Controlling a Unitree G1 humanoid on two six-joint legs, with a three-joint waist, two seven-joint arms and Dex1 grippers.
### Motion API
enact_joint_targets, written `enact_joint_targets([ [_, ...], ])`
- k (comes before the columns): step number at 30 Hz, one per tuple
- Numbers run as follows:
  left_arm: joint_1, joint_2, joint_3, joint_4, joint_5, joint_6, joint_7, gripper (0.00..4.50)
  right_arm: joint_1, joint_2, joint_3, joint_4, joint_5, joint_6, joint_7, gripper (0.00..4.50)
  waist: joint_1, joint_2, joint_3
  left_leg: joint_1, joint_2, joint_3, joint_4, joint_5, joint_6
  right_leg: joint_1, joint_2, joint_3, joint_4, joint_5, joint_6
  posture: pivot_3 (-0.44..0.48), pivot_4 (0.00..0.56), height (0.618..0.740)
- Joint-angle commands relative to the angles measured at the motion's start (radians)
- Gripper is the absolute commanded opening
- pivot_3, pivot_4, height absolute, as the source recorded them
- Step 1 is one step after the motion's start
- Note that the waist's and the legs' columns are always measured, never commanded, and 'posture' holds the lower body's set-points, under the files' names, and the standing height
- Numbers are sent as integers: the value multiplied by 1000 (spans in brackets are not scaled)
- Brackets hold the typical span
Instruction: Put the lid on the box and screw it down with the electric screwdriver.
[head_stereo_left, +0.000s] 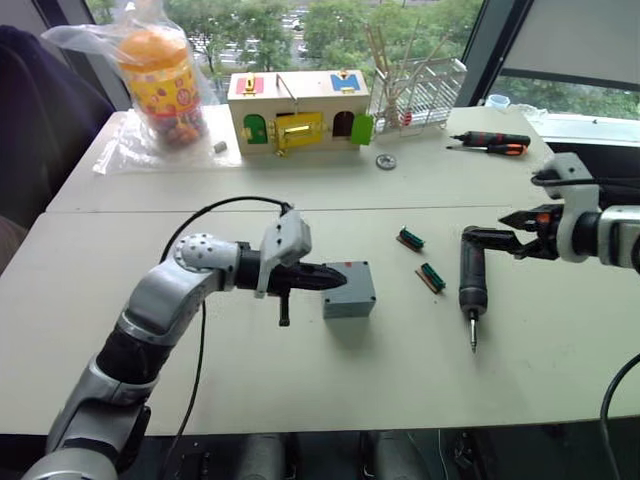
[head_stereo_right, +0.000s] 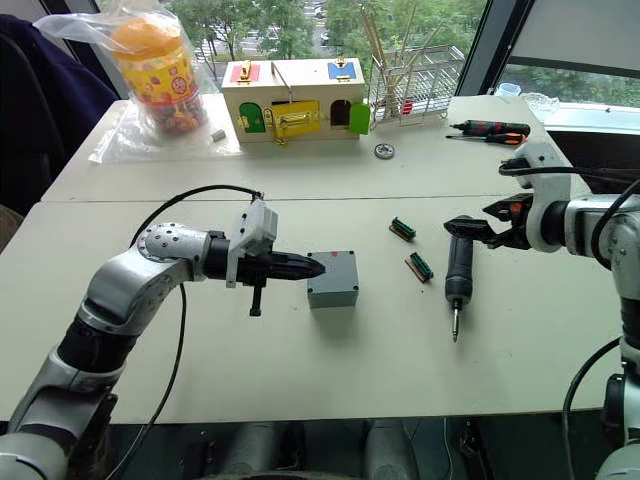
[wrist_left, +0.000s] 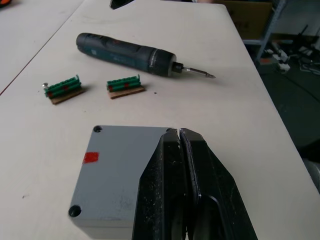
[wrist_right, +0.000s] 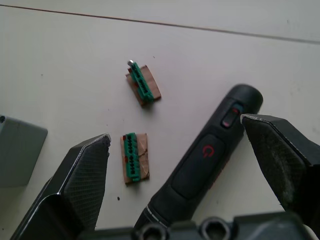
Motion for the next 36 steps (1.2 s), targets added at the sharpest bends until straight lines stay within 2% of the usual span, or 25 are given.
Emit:
enact_joint_targets([
  [1, -3, 0, -12, -57, 12, -31, 1, 0, -26, -9, -2, 81, 33, 147, -4, 4485, 1, 0, 0, 0, 0, 0, 0, 0, 0, 0, 0, 0, 0, 0, 0, 0, 150, 711],
  [7, 36, -24, -14, -103, 4, -15, 52, 0, -33, 26, 37, 230, 119, 173, -84, 4485, 1, 0, 0, 0, -1, 0, 0, 0, 1, 0, -1, 0, 0, 0, 0, 0, 150, 711],
  [15, 70, -51, -23, -108, 17, -14, 105, 0, -89, 108, 116, 312, 129, 173, -192, 4485, 2, 0, 0, 0, -1, 0, 1, 0, 1, 0, -1, 0, 0, 0, 0, 0, 150, 711],
  [22, 74, -51, -20, -101, 28, -20, 119, 0, -82, 82, 277, 239, 96, 173, -142, 4485, 1, 0, 0, 0, 0, 0, 1, 0, 1, 0, 0, 0, 0, 0, 0, 0, 150, 711],
  [23, 76, -49, -19, -99, 31, -22, 121, 0, -63, 64, 301, 211, 104, 173, -123, 4057, 3, 0, 0, 0, 0, 0, 1, 0, 1, 0, -1, 0, 0, 0, 0, 0, 150, 711],
  [24, 77, -49, -18, -98, 32, -24, 122, 0, -43, 50, 317, 185, 111, 173, -107, 3872, 4, 0, 0, 0, -1, -1, 1, 0, 1, 0, -1, 0, 0, 0, 0, 0, 150, 711],
  [29, 80, -63, -19, -98, 31, -22, 134, 0, 18, 13, 336, 126, 99, 173, -82, 1967, 4, -1, -1, 0, -1, -2, 1, 0, 1, 1, -1, -1, 0, 0, 0, 0, 150, 711],
  [33, 75, -69, -20, -84, 33, -27, 135, 0, 28, 24, 299, 158, 55, 170, -98, 1845, 6, -2, -1, 0, -1, -2, 1, 0, 1, 2, -1, -1, -1, 0, 0, 0, 150, 711],
  [36, 73, -63, -12, -60, 35, -36, 127, 0, -30, 56, 224, 228, 30, 171, -115, 1845, 4, -3, -2, 0, -1, -2, 1, 0, 1, 2, -1, -2, -1, 0, 0, 0, 150, 711],
])
